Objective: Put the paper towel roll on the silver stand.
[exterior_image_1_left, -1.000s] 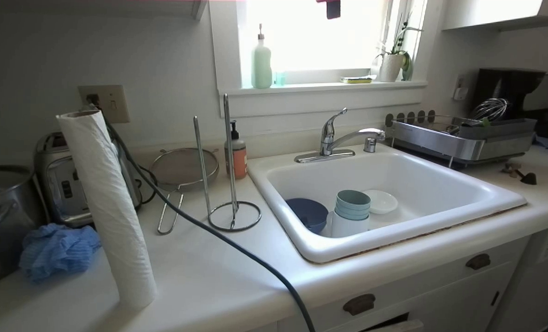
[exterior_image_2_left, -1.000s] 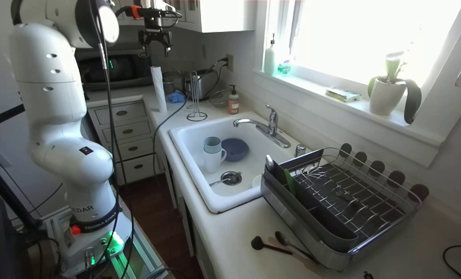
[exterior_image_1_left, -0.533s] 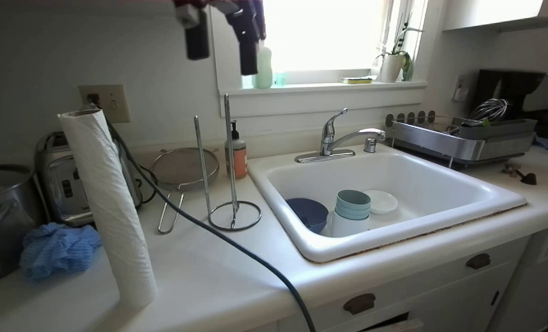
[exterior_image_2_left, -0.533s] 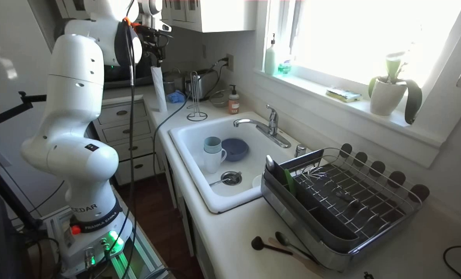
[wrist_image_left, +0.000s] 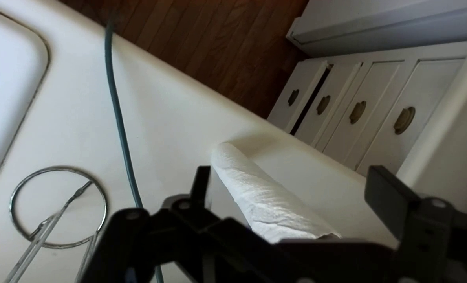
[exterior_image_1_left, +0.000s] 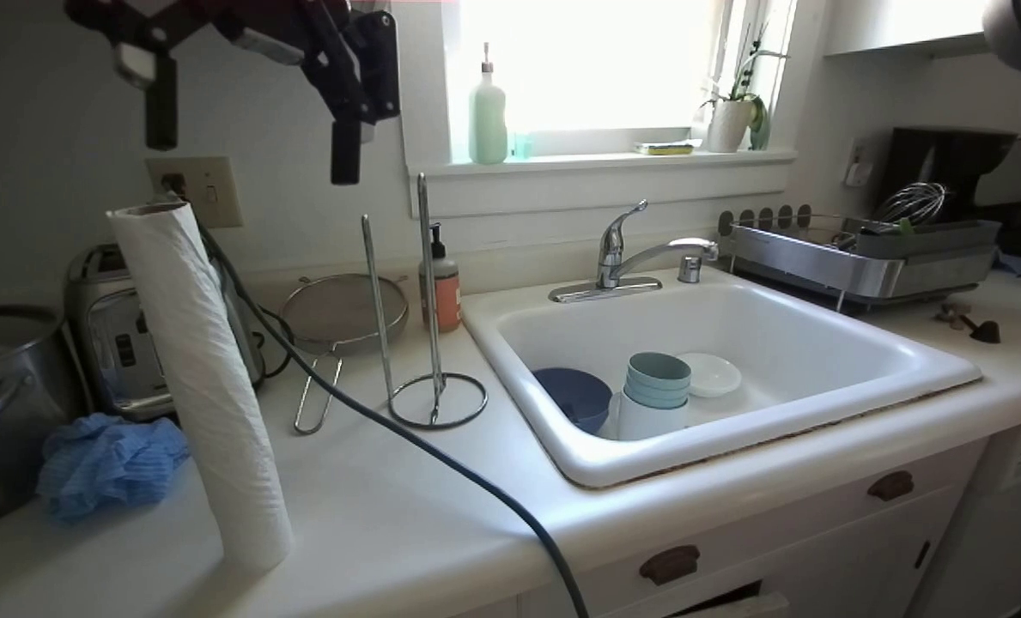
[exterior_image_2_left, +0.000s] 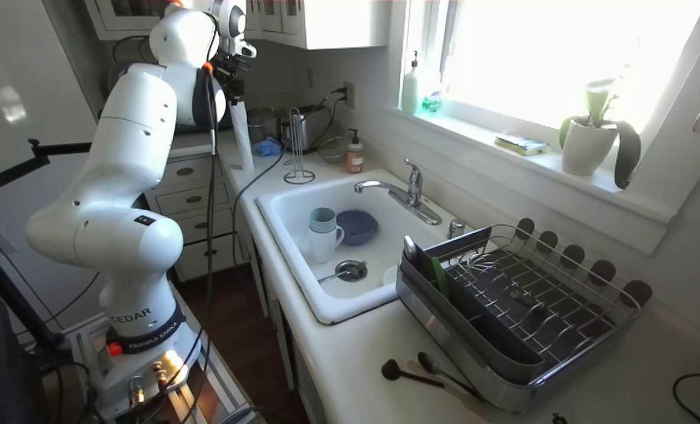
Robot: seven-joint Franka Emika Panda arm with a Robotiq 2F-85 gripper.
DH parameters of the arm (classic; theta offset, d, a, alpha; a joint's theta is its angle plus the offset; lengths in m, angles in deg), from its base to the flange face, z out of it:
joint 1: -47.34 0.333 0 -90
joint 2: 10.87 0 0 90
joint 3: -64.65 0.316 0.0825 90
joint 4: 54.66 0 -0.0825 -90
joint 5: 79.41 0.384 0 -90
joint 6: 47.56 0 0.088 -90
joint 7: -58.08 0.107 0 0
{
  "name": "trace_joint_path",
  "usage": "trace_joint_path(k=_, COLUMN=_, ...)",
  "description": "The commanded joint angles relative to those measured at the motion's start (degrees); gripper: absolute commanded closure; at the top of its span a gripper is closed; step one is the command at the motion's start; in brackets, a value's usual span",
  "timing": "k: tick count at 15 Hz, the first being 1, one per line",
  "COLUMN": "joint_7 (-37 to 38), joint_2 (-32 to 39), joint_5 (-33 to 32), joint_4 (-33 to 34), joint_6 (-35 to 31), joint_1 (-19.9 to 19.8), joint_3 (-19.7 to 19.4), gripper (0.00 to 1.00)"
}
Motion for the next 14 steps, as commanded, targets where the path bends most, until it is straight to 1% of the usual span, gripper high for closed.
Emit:
trace_joint_path(k=1, joint_7=7.6, joint_2=4.0, joint_5=0.6, joint_4=7.2, joint_6=0.6, joint_1=4.7, joint_3=-5.5, gripper=0.03)
trace_joint_path(k=2, joint_7=9.6, joint_2=4.6, joint_5=0.2, joint_4=8.3, joint_6=1.1, joint_1=5.4, joint_3=-6.6, gripper=0.08)
trace_joint_path(k=3, joint_7=11.2, joint_2=5.1, joint_5=0.0, joint_4=9.2, joint_6=1.3, joint_1=6.0, joint_3=-7.9, gripper=0.2)
trace_joint_path(k=4, joint_7=12.8, joint_2=5.6, joint_5=0.0, joint_4=10.1, joint_6=1.6, joint_1=6.6, joint_3=-8.9, gripper=0.27)
trace_joint_path(k=7, joint_7=17.1, joint_2=6.7, joint_5=0.3, joint_4=12.9, joint_6=1.7, joint_1=7.3, joint_3=-11.1, gripper=0.36)
trace_joint_path(k=10, joint_7=20.4, joint_2=7.8, joint_5=0.1, joint_4=15.7, joint_6=0.8, joint_1=7.6, joint_3=-12.4, gripper=0.37)
trace_joint_path(k=12, joint_7=20.9, joint_2=8.6, joint_5=0.0, joint_4=17.0, joint_6=0.2, joint_1=7.6, joint_3=-12.9, gripper=0.36)
trace_joint_path(k=13, joint_7=20.8, joint_2=8.6, joint_5=0.0, joint_4=16.7, joint_6=-0.5, joint_1=7.5, joint_3=-13.1, gripper=0.38)
trace_joint_path(k=14, joint_7=20.4, joint_2=6.2, joint_5=0.1, joint_4=11.7, joint_6=-3.3, joint_1=7.0, joint_3=-13.1, gripper=0.38)
